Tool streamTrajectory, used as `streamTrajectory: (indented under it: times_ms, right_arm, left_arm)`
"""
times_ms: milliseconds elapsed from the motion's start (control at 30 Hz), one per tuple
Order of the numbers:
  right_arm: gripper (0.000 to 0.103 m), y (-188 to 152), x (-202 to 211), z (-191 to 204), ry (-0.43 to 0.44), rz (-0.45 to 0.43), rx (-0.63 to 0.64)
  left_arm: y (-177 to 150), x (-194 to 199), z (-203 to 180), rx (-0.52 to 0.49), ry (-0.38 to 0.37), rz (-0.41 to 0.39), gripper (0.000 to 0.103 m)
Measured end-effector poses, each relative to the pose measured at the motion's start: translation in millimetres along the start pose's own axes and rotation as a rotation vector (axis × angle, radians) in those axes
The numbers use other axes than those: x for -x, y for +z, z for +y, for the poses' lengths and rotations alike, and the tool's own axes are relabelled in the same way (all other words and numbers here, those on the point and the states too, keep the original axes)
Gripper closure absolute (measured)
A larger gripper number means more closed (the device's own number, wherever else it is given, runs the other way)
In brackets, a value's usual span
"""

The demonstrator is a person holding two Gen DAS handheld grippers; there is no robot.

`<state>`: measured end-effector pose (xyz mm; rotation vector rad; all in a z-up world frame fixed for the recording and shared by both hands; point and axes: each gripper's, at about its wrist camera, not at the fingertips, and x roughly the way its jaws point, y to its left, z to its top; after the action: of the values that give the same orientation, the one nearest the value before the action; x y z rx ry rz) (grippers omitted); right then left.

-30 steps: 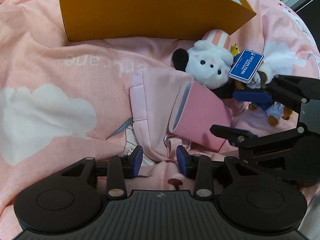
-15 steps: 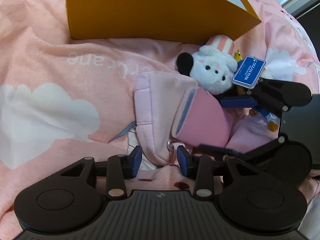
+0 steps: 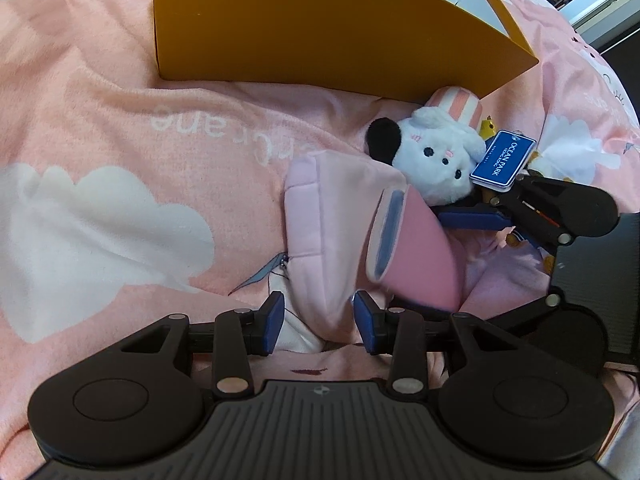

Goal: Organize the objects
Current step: 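Grasp the pink pouch with the left tool while the right tool grasps the pink wallet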

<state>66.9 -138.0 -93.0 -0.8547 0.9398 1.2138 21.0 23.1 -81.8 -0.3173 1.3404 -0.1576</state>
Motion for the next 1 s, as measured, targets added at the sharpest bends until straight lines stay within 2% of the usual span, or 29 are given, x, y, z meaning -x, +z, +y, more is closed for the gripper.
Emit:
streamTrajectory:
  times_ms: [33, 133, 267, 333, 433, 567, 633, 833, 933, 1000]
  right_arm:
    - [0.048, 0.1, 3.4, -0.8, 0.009, -0.009, -0.006]
    - [0.059, 1.1, 14.6, -1.8, 0.025, -0.024, -0.023]
    - [0.071, -1.3, 26.0, 1.0, 0.004, -0.045, -0.029]
    - [0.079, -2.8, 34.5, 3.7, -0.028, -0.061, -0.029]
    - [0.086, -4.0, 46.8, 10.0, -0.123, -0.085, -0.015]
    - [0.087, -5.4, 52.1, 14.3, -0.295, -0.09, 0.005]
    - [0.083, -3.9, 47.1, 12.8, -0.355, -0.074, 0.012]
    - [0.075, -3.1, 39.6, -4.7, -0.275, -0.061, -0.054]
    - [0.075, -4.4, 34.5, -10.4, -0.235, -0.06, -0.092]
    - [0.076, -6.2, 36.3, -9.4, -0.229, -0.065, -0.104]
  left_arm:
    - [0.1, -0.4, 0.0, 0.0, 0.0, 0.003, 0.058]
    - [0.3, -4.0, 0.1, 0.006, -0.014, 0.019, 0.055]
    - [-0.8, -14.4, 0.0, 0.014, -0.036, 0.041, 0.053]
    - [-0.7, -16.5, -0.6, 0.015, -0.036, 0.041, 0.053]
    - [-0.7, -19.3, -2.2, 0.018, -0.036, 0.04, 0.053]
    - [-0.8, -24.0, -6.3, 0.015, -0.036, 0.04, 0.053]
    - [-0.1, -26.2, -5.9, 0.025, -0.047, 0.042, 0.054]
    - [1.7, -39.8, 2.0, 0.092, -0.087, 0.065, 0.052]
    - [2.6, -44.8, -3.4, 0.082, -0.079, 0.072, 0.052]
    - [1.8, -45.7, -4.8, 0.081, -0.084, 0.07, 0.058]
